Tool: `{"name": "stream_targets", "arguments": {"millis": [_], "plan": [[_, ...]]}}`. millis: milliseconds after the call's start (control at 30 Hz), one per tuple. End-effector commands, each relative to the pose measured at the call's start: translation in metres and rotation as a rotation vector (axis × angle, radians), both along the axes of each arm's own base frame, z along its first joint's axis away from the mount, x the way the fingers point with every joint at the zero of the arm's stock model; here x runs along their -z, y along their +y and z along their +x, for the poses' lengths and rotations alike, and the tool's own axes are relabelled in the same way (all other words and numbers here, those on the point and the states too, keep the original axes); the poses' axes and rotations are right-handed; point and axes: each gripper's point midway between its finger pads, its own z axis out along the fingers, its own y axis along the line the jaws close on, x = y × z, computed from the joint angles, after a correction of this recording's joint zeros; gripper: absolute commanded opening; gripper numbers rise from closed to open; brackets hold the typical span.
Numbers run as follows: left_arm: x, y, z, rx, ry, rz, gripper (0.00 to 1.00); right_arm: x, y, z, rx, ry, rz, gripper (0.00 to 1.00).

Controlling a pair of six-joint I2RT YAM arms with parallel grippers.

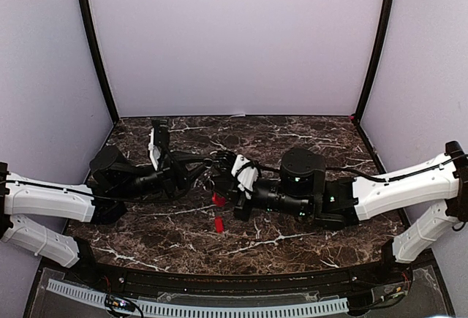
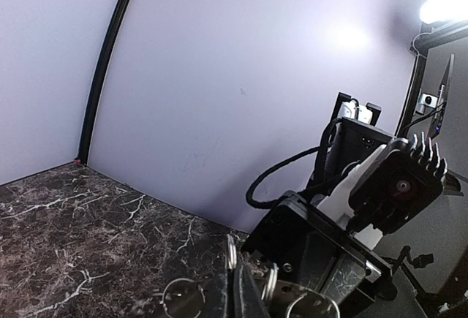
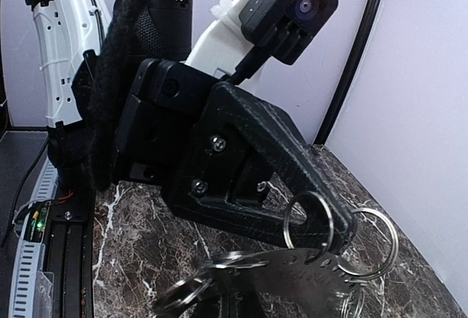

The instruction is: Remove the keys from the keyring

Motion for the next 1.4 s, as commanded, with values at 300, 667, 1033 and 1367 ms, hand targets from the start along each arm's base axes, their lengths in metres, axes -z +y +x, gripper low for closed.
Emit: {"name": "stream_targets", "arguments": {"millis": [300,667,1033,1367], "plan": [[0.001,0.028,0.022,-0.138,0.026,-0.009,0.00,-0.017,-0.030,0.016,0.154,0.026,0.101,0.00],[0.056,0.072,0.080,-0.399,0.236,0.121,0.00,-0.013,-0.096,0.069,0.402,0.155,0.150,0.41],[0.132,0.174,0.123,-0.823,0.549,0.353,0.00,0.025,-0.169,0.112,0.591,0.322,0.176,0.56],[0.166,0.219,0.131,-0.943,0.677,0.475,0.00,0.049,-0.182,0.125,0.640,0.380,0.166,0.57]]}}
